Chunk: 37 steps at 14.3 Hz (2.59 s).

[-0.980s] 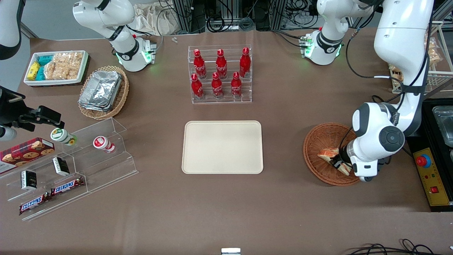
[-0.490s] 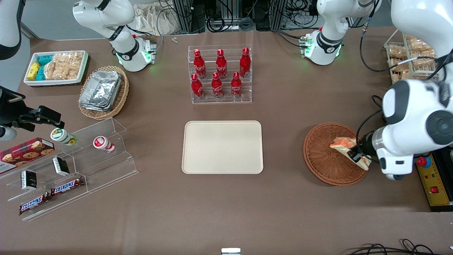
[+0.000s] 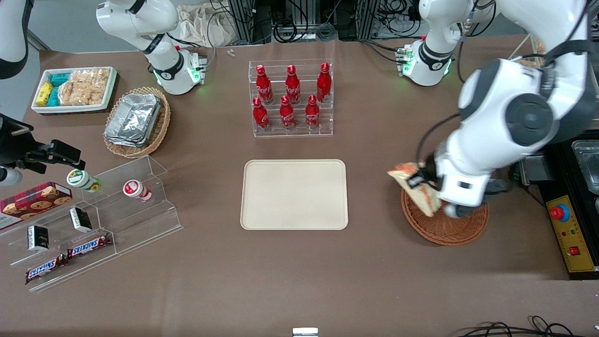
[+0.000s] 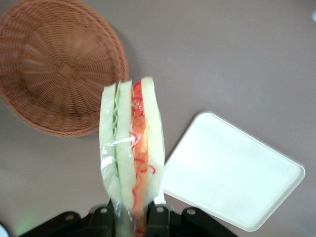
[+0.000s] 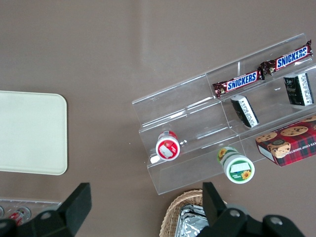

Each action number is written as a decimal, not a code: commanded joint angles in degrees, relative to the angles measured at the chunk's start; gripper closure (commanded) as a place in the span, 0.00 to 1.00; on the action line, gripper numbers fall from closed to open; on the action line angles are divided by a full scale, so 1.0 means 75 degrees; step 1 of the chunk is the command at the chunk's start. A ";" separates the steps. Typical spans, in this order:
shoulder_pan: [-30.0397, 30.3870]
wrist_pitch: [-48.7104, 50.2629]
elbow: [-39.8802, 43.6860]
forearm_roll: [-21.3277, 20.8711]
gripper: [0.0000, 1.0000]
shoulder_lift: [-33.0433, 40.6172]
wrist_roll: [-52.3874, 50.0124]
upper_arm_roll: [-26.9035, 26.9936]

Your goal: Place sandwich from basket to tray

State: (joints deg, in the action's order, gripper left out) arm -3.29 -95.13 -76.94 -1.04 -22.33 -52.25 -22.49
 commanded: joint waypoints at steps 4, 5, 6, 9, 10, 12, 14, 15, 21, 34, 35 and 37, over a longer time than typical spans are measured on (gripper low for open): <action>-0.0436 -0.1551 0.0087 -0.0712 1.00 -0.1391 0.0017 -0.0880; -0.0695 -0.1925 0.0028 -0.1250 1.00 -0.1614 0.0029 -0.0880; -0.0895 -0.2358 -0.0007 -0.1604 1.00 -0.1976 0.0064 -0.0880; -0.1167 -0.3006 -0.0333 -0.2308 1.00 -0.2635 0.0076 -0.0880; -0.1202 -0.3123 -0.0626 -0.2415 1.00 -0.2624 0.0145 -0.0880; -0.1225 -0.3498 -0.1153 -0.2439 1.00 -0.2624 0.0485 -0.0880; -0.1260 -0.3593 -0.1436 -0.2591 1.00 -0.2624 0.0556 -0.0880; -0.1330 -0.3605 -0.1484 -0.2603 1.00 -0.2624 0.0568 -0.0880; -0.1542 -0.3570 -0.1683 -0.2603 0.94 -0.2612 0.0568 -0.0880; -0.0302 -0.1266 -0.1461 -0.1490 0.00 -0.0307 0.0661 -0.0892; -0.0184 -0.1052 -0.1507 -0.1502 0.00 0.0056 0.0662 -0.0857; 0.0517 -0.0864 -0.1613 -0.1490 0.00 0.0620 0.0673 -0.0880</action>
State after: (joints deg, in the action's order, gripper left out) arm -3.37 -102.77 -85.98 -13.35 -22.90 -47.53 -28.93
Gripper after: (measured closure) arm 0.000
